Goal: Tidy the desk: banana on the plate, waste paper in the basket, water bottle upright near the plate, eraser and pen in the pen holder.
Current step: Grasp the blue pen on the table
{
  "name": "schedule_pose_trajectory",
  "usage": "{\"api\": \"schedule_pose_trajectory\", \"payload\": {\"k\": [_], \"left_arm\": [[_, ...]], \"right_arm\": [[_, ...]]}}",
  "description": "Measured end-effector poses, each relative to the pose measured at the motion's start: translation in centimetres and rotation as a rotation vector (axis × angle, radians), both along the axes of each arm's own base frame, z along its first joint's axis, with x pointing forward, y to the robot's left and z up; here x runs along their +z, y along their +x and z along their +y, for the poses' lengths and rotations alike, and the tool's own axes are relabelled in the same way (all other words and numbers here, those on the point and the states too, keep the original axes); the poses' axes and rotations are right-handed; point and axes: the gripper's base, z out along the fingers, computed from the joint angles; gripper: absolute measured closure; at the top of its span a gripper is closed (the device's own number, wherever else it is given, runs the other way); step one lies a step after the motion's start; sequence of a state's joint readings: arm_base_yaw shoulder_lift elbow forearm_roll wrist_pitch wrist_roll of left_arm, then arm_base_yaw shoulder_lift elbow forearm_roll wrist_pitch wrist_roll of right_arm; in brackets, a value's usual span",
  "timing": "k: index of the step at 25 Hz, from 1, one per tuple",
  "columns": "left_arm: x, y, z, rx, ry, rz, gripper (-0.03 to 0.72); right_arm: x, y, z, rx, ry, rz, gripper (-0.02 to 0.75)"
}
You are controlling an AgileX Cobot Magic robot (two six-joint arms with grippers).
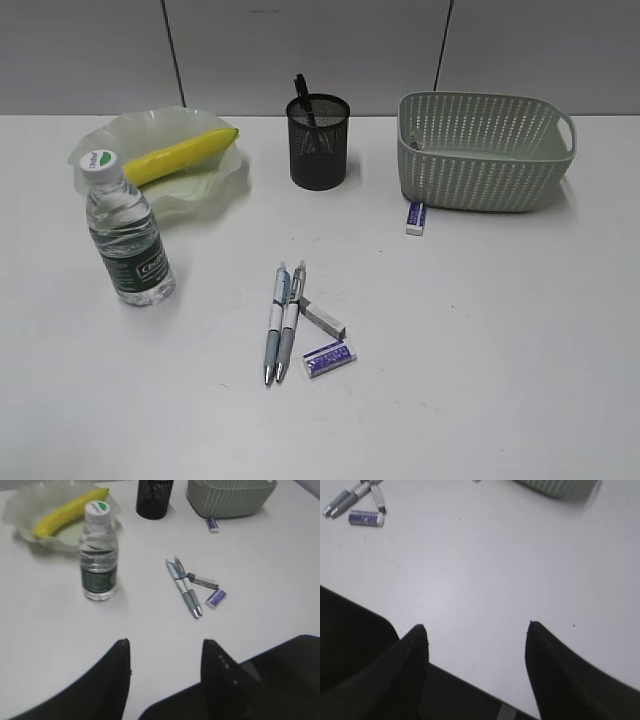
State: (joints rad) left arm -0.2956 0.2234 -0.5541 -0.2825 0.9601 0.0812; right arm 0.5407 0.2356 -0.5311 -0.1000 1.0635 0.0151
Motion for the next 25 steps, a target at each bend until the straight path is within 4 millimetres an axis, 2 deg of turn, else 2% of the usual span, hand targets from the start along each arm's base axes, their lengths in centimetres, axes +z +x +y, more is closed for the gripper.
{"api": "schedule_pose_trajectory", "payload": {"k": [5, 10, 15, 19, 25], "left_arm": [[-0.4, 5.3, -2.6, -0.012, -0.100, 0.244, 0.342], [-1.8, 11.3, -4.9, -0.002, -0.112, 0.493, 0.342], [-3.3, 16.0, -7.3, -0.020, -0.084, 0.639, 0.342], [-4.8, 18.8, -10.5, -0.073, -0.037, 0.680, 0.342], [-7.4, 22.1, -16.5, -0.164, 0.037, 0.720, 0.342]], "right_arm": [[-0.1, -2.9, -1.7, 0.001, 0.110, -0.194, 0.252], [-0.2, -3.1, -1.8, 0.008, 0.122, -0.210, 0.252], [-0.2, -3.1, -1.8, 0.009, 0.123, -0.211, 0.252], [-0.2, -3.1, -1.8, 0.010, 0.125, -0.212, 0.256], [-0.2, -3.1, -1.8, 0.010, 0.124, -0.213, 0.259]]}}
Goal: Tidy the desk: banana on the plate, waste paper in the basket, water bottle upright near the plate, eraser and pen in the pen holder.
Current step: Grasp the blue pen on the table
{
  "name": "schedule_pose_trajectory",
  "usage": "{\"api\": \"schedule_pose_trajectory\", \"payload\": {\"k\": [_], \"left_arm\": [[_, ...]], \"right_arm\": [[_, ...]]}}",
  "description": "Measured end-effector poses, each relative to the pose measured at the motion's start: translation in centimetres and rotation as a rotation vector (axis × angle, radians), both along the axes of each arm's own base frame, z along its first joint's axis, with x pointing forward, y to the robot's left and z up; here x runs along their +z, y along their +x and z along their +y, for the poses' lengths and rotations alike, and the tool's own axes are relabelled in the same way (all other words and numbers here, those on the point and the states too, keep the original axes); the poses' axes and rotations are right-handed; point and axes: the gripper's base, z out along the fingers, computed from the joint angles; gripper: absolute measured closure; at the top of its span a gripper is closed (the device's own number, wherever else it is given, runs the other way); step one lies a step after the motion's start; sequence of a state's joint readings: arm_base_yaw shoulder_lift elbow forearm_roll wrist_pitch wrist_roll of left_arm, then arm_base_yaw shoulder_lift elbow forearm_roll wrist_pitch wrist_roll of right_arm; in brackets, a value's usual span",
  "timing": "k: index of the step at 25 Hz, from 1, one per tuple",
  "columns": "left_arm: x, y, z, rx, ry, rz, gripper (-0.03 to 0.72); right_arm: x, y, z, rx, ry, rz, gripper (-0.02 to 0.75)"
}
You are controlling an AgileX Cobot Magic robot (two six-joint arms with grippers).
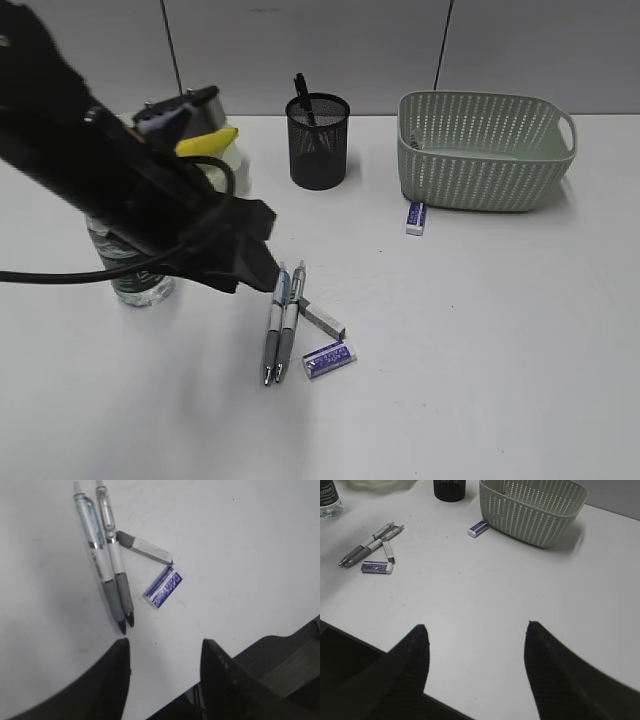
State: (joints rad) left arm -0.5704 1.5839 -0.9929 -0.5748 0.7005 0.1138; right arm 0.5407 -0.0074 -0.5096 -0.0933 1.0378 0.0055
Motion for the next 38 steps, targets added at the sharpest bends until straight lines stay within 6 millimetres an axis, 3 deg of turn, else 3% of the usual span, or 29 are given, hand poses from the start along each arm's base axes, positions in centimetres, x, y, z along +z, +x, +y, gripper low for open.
{"api": "schedule_pose_trajectory", "payload": {"k": [6, 15, 22, 29, 38], "left_arm": [[-3.2, 3.5, -3.7, 0.013, 0.191, 0.074, 0.342], [-7.1, 6.8, -5.4, 0.030, 0.365, 0.171, 0.342], [-7.8, 8.0, -5.9, 0.032, 0.396, 0.155, 0.342], [-9.9, 8.0, -5.8, 0.025, 0.450, 0.207, 0.343], [-9.9, 8.3, -5.2, 0.069, 0.529, 0.187, 0.364]], "right_arm": [[0.0, 0.0, 0.0, 0.000, 0.000, 0.000, 0.259], [0.0, 0.0, 0.0, 0.002, -0.004, -0.002, 0.260], [0.0, 0.0, 0.0, 0.002, -0.004, -0.002, 0.260], [0.0, 0.0, 0.0, 0.003, -0.004, -0.002, 0.260], [0.0, 0.0, 0.0, 0.003, -0.004, -0.002, 0.261]]}}
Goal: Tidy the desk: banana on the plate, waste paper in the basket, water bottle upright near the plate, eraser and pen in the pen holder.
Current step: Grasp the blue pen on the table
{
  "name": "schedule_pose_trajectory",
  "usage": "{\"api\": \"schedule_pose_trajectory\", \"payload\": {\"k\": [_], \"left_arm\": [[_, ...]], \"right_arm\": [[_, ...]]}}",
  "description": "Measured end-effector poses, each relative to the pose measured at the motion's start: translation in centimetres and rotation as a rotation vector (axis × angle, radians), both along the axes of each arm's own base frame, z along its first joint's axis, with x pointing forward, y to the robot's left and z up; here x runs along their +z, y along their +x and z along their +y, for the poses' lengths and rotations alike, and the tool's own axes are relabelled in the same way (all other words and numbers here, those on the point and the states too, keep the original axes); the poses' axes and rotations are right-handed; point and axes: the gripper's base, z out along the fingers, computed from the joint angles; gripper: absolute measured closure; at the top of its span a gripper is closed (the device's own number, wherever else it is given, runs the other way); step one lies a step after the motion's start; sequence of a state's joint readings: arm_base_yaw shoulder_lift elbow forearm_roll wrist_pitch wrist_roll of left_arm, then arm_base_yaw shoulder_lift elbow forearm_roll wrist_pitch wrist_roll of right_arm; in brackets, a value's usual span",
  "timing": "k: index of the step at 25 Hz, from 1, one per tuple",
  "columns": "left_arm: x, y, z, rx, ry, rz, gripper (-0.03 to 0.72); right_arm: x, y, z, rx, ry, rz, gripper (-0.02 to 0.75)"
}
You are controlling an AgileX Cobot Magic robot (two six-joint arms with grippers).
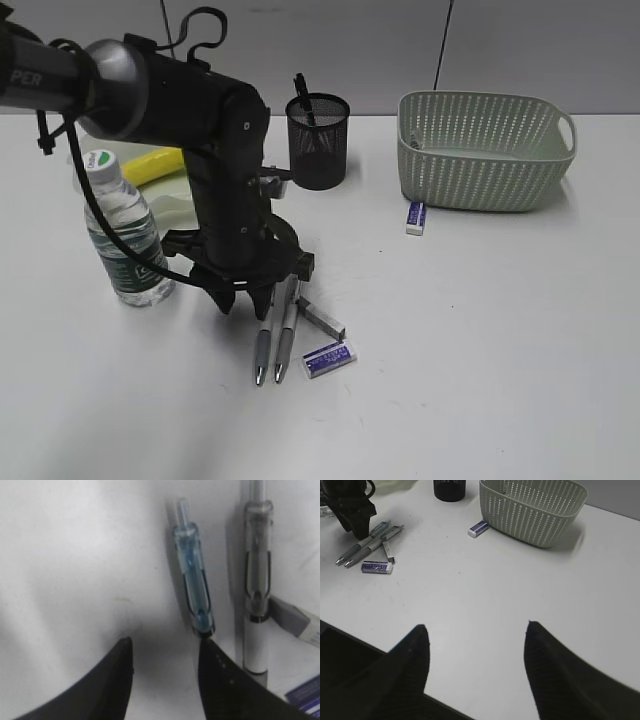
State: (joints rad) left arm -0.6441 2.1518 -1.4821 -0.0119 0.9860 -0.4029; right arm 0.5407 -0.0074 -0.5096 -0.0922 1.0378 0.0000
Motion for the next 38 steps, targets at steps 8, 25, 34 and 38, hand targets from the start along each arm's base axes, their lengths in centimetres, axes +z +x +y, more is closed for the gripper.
{"api": "schedule_pose_trajectory", "payload": {"k": [8, 25, 34, 38], "left_arm": [[0.5, 0.2, -0.5, 0.025, -0.033, 0.006, 0.367], [-1.1, 0.6, -1.0, 0.042, -0.055, 0.004, 0.395], [-0.6, 1.0, -1.0, 0.035, -0.044, 0.002, 0.601], [2.4, 1.7, -1.8, 0.034, -0.111, -0.070, 0.601]], "right_arm": [[0.0, 0.0, 0.0, 0.000, 0.000, 0.000, 0.261], [0.0, 0.0, 0.0, 0.000, 0.000, 0.000, 0.261], [0.0, 0.0, 0.0, 0.000, 0.000, 0.000, 0.261], [0.0, 0.0, 0.0, 0.000, 0.000, 0.000, 0.261]]}}
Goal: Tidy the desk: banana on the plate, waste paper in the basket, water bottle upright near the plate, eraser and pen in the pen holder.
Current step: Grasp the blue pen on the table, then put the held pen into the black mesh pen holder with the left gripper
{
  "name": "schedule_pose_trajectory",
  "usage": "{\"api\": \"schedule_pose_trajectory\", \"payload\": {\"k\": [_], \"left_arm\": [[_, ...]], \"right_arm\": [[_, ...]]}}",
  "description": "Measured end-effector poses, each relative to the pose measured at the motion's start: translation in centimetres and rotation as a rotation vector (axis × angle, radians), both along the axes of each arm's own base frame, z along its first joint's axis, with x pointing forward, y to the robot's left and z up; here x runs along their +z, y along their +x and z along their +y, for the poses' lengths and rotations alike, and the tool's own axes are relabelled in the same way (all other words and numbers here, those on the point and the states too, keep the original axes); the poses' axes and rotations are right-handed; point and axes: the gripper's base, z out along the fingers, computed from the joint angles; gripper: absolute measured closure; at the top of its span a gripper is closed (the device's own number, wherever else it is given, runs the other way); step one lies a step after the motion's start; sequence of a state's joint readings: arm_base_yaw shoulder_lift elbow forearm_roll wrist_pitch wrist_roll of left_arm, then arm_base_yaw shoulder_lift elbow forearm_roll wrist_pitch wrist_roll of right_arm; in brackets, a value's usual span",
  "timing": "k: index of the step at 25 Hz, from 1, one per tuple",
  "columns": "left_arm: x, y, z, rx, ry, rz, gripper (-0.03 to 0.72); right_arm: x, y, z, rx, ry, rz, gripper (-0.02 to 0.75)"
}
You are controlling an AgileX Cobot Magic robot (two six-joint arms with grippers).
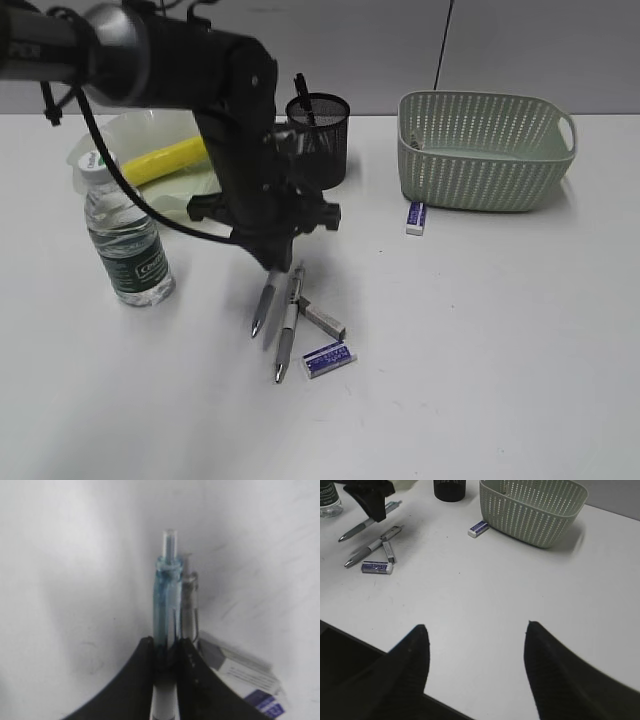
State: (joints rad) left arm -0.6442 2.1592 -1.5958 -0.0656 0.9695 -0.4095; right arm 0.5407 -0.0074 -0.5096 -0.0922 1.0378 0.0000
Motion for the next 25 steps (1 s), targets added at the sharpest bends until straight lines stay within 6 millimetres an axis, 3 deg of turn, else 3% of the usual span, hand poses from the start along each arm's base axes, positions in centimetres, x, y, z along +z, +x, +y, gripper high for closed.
{"api": "schedule_pose_trajectory", "payload": {"k": [6, 13, 18, 25], "left_arm": [[6.6, 1.8, -0.9, -0.012, -0.117, -0.217, 0.601], [11.0, 4.6, -2.3, -0.039, -0.267, -0.558, 0.601], [12.0, 6.7, -2.2, -0.063, -0.340, -0.782, 0.601], [9.5, 9.9, -2.1, -0.053, -0.443, -0.952, 0.601]], "right_arm": [[0.0, 0.0, 0.0, 0.000, 0.000, 0.000, 0.261], [0.0, 0.0, 0.0, 0.000, 0.000, 0.000, 0.261], [0.0, 0.0, 0.0, 0.000, 0.000, 0.000, 0.261], [0.0, 0.0, 0.0, 0.000, 0.000, 0.000, 0.261]]}}
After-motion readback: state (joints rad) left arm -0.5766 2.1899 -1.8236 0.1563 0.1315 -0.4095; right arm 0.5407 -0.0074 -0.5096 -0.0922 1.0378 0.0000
